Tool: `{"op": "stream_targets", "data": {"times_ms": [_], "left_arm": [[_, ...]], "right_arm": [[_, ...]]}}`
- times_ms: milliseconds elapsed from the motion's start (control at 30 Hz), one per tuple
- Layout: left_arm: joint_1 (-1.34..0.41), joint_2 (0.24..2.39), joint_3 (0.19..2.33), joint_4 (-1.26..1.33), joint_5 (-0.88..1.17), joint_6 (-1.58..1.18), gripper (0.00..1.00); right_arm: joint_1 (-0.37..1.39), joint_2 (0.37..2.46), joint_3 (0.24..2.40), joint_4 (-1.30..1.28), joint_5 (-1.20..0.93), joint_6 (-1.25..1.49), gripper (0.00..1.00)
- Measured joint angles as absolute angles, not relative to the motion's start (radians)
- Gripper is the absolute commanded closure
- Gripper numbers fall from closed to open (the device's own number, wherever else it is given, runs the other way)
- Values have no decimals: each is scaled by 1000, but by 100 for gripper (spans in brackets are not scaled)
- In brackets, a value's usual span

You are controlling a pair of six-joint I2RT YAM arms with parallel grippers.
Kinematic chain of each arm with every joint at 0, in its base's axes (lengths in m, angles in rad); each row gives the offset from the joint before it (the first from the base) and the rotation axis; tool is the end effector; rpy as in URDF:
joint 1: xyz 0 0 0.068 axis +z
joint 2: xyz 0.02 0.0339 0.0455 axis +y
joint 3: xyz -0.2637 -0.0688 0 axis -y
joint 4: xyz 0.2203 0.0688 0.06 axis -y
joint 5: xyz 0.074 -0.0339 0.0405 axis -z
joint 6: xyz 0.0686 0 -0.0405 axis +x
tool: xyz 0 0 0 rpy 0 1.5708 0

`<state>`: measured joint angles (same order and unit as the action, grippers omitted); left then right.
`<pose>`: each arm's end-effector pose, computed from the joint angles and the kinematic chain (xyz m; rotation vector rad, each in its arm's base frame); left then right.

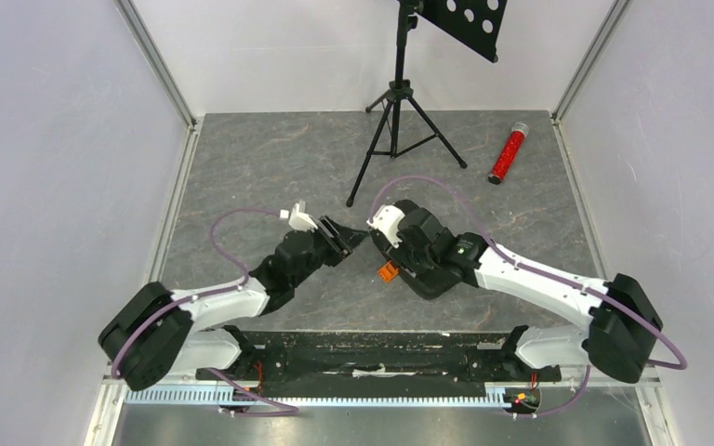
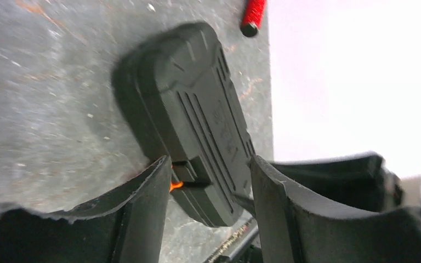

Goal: Pack the tool kit

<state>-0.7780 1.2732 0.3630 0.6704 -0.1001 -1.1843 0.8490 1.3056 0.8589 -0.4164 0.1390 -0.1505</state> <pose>0.1924 -0.1800 0.1947 -0.4830 1.9530 -1.2555 0.1841 0.1947 0.2191 -1.1084 2.1604 0.1481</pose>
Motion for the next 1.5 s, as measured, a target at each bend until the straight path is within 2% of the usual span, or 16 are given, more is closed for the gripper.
{"op": "stream_targets", "data": {"times_ms": [267, 533, 800, 1067, 1500], "left_arm": [[-594, 1082, 419, 240, -64, -1075, 38], [-520, 1019, 379, 81, -14, -1052, 39], [-520, 1050, 379, 86, 54, -1031, 39], [-521, 1157, 379, 138, 150, -1030, 39], [-552, 1278, 386, 256, 226, -1036, 38]], "right_arm": [[1096, 1232, 879, -417, 242, -350, 49], [1235, 1414, 888, -435, 356, -563, 49], [1275, 1524, 867, -416, 488, -690, 49], [1275, 1604, 793, -343, 533, -758, 49], [1258, 1620, 680, -69, 588, -823, 54]]}}
